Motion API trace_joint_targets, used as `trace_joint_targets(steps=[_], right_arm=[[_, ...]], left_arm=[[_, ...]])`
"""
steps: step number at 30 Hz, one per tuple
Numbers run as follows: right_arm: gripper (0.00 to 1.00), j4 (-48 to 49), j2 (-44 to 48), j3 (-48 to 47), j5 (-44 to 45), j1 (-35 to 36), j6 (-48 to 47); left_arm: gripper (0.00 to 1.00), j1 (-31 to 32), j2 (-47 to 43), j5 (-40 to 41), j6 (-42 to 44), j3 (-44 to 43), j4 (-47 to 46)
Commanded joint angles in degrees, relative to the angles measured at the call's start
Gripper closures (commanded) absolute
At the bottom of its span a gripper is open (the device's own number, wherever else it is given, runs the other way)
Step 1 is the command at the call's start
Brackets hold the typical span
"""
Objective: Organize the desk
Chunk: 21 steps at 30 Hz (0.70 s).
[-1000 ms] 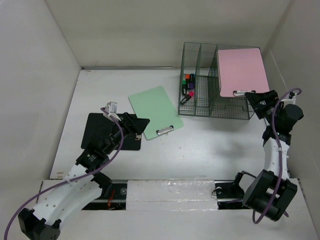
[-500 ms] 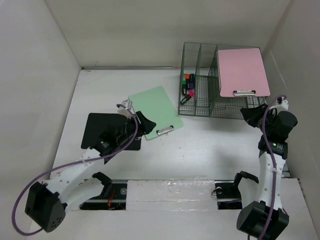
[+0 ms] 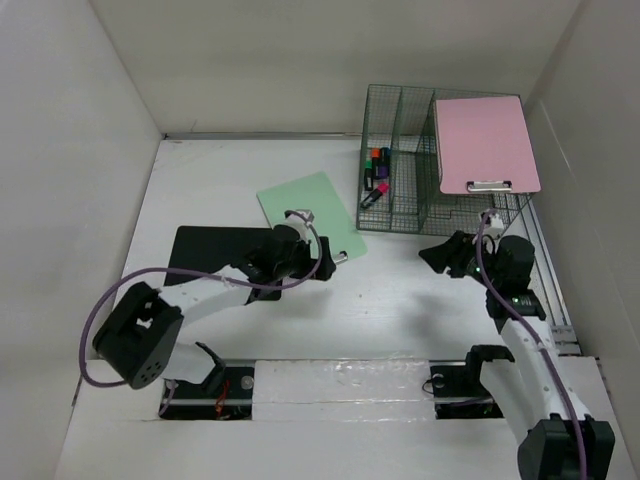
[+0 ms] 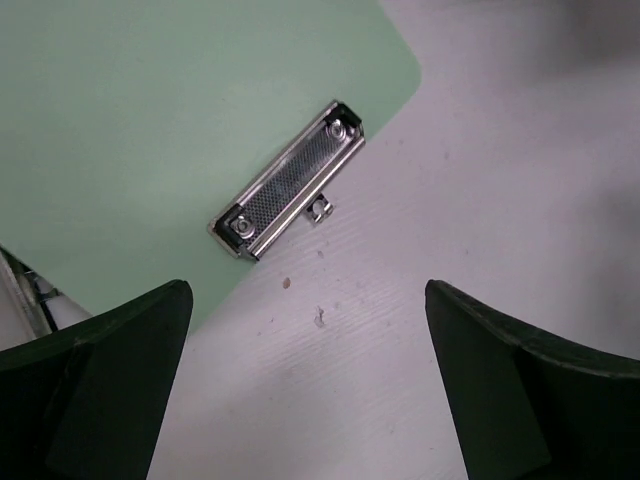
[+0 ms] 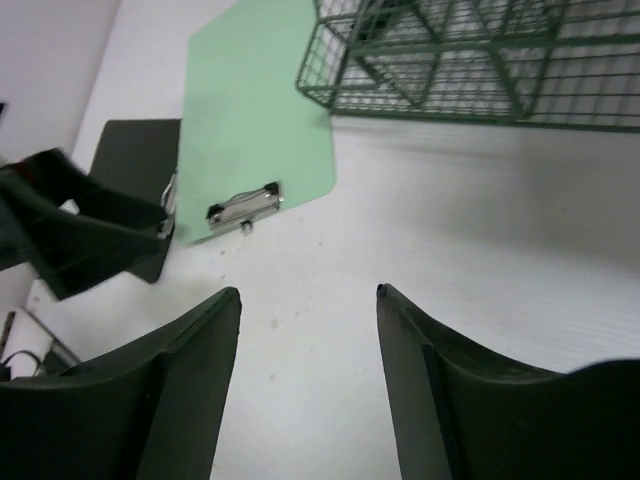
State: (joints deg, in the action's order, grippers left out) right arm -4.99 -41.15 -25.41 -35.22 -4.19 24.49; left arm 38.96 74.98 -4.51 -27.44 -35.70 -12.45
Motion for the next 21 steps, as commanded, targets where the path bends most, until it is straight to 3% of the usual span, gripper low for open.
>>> trace_joint_targets(steps=[1, 5, 8, 15, 17, 18, 21], right_arm=[[0.36, 10.9, 1.2, 1.8, 0.6, 4.3, 2.0], [0.35, 9.0, 1.0, 1.5, 2.3, 9.4, 0.6], [0.35, 7.7, 3.3, 1.6, 5.2, 12.4, -0.3], [0.36, 8.0, 8.1, 3.3, 8.3, 14.9, 0.7], [0.36, 7.8, 8.2, 3.5, 8.3, 14.9, 0.8], [0.36, 7.8, 8.2, 3.4, 8.3, 14.9, 0.7], [0.36, 7.7, 7.8, 3.3, 8.3, 14.9, 0.6]], left_arm=[[0.01, 4.4, 4.2, 2.4, 10.6, -3.2, -5.7], [0.01, 8.4, 14.0, 13.4, 14.3, -11.4, 1.2], [0.01, 11.3, 14.7, 20.5, 15.3, -13.3, 1.6], [0.01, 9.5, 15.6, 20.0, 20.0, -12.4, -1.3], [0.08, 8.9, 16.9, 16.7, 22.1, -11.8, -4.0], [0.18, 8.9, 17.5, 15.0, 22.8, -12.4, -4.2], [0.29, 8.9, 19.7, 13.6, 24.4, -12.8, -4.2]])
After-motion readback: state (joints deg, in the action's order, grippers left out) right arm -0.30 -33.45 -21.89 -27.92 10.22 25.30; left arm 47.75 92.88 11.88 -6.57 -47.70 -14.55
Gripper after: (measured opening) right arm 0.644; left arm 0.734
